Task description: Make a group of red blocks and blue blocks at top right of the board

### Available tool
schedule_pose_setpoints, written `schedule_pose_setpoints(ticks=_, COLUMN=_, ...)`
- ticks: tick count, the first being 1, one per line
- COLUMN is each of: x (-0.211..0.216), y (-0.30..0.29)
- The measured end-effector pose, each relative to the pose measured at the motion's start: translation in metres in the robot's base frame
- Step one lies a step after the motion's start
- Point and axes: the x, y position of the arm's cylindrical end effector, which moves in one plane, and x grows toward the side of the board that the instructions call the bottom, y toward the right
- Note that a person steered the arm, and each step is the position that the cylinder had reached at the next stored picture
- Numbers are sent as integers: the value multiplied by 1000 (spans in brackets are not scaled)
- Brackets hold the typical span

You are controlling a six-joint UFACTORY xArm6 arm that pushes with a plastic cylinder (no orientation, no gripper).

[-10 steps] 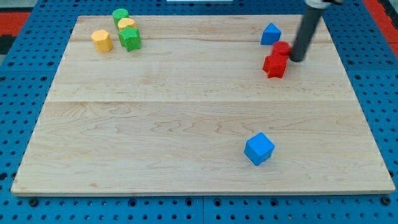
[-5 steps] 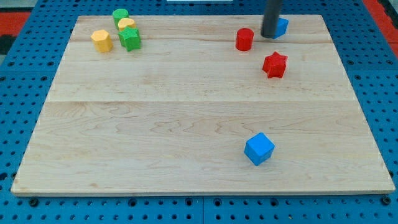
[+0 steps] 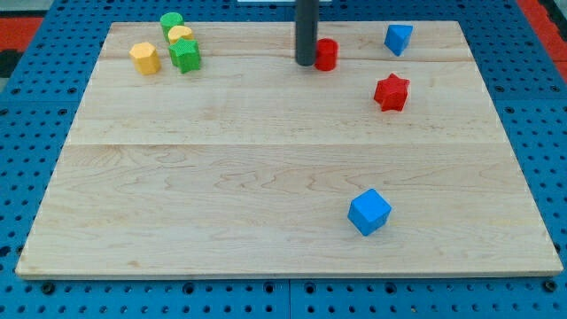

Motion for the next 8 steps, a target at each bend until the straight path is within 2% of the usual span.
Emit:
schedule_pose_setpoints(ticks=1, x=-7, y=42)
schedule_pose_setpoints(ticks=2, x=53, y=12)
schedule_pose_setpoints(ticks=3, x=114, y=21)
schedule_pose_setpoints(ticks=4, x=117, y=83)
schedule_pose_setpoints(ticks=5, x=97, y=141)
schedule_pose_setpoints(ticks=6, x=86, y=141)
schedule_pose_setpoints(ticks=8, x=41, y=94)
